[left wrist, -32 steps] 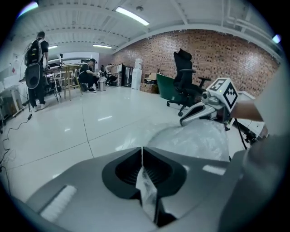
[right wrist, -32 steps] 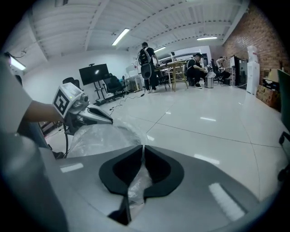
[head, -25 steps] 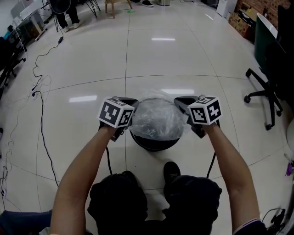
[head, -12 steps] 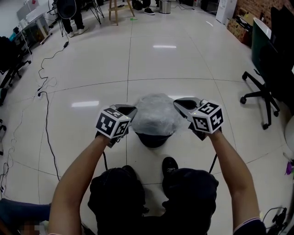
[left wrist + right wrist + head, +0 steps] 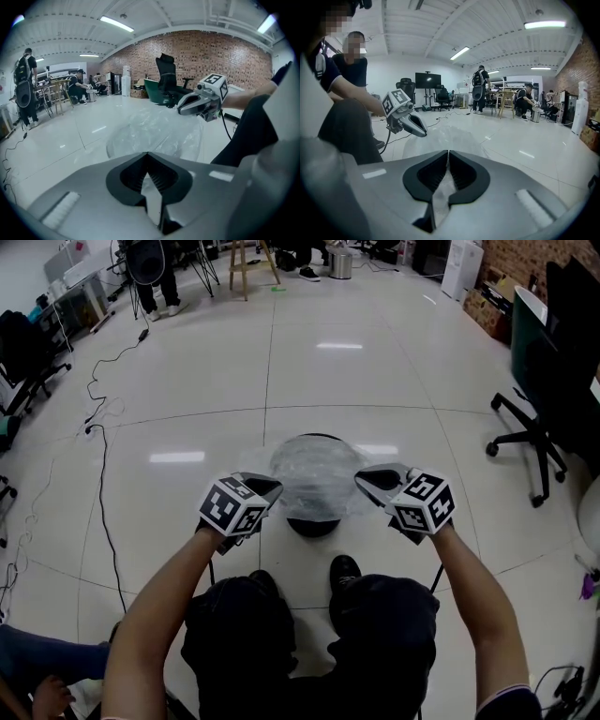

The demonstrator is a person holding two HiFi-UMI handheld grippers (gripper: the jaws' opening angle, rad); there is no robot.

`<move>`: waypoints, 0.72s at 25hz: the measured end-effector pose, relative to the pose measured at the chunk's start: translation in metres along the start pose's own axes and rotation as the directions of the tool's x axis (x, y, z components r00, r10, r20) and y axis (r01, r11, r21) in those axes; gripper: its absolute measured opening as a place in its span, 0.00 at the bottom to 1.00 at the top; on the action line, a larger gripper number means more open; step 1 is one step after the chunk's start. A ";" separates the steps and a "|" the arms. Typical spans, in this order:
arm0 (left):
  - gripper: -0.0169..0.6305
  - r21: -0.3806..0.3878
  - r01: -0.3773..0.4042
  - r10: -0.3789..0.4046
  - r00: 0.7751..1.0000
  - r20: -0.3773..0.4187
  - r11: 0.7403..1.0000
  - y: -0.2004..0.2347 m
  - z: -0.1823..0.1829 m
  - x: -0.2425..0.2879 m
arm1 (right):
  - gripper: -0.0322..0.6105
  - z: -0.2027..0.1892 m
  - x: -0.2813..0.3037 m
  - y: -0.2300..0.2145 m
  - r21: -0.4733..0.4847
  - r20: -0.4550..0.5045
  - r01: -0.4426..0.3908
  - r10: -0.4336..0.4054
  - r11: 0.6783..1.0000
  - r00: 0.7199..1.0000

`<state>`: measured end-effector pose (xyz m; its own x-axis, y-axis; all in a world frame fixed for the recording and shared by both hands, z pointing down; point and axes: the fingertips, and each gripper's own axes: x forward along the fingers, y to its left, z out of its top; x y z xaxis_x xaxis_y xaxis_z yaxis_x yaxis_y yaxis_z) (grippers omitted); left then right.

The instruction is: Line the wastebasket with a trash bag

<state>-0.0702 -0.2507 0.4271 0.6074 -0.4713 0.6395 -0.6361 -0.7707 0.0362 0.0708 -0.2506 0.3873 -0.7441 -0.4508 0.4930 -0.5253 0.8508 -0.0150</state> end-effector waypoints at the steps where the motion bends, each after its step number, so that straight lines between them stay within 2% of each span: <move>1: 0.05 -0.002 0.006 -0.006 1.000 -0.004 1.000 -0.003 -0.004 0.000 | 0.07 -0.003 0.000 0.002 -0.001 -0.004 -0.003 0.003 1.000 1.000; 15: 0.05 -0.017 0.112 -0.113 0.987 -0.118 0.994 -0.028 -0.058 0.011 | 0.07 -0.047 0.016 0.030 -0.046 -0.125 -0.076 0.070 0.996 0.990; 18: 0.05 -0.016 0.124 -0.125 0.982 -0.145 0.992 -0.030 -0.070 0.016 | 0.12 -0.059 0.020 0.035 -0.024 -0.158 -0.106 0.101 0.994 0.982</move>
<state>-0.0750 -0.2054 0.4897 0.6067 -0.3046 0.7343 -0.5637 -0.8161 0.1272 0.0616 -0.2143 0.4480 -0.7188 -0.3142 0.6202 -0.4332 0.9001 -0.0461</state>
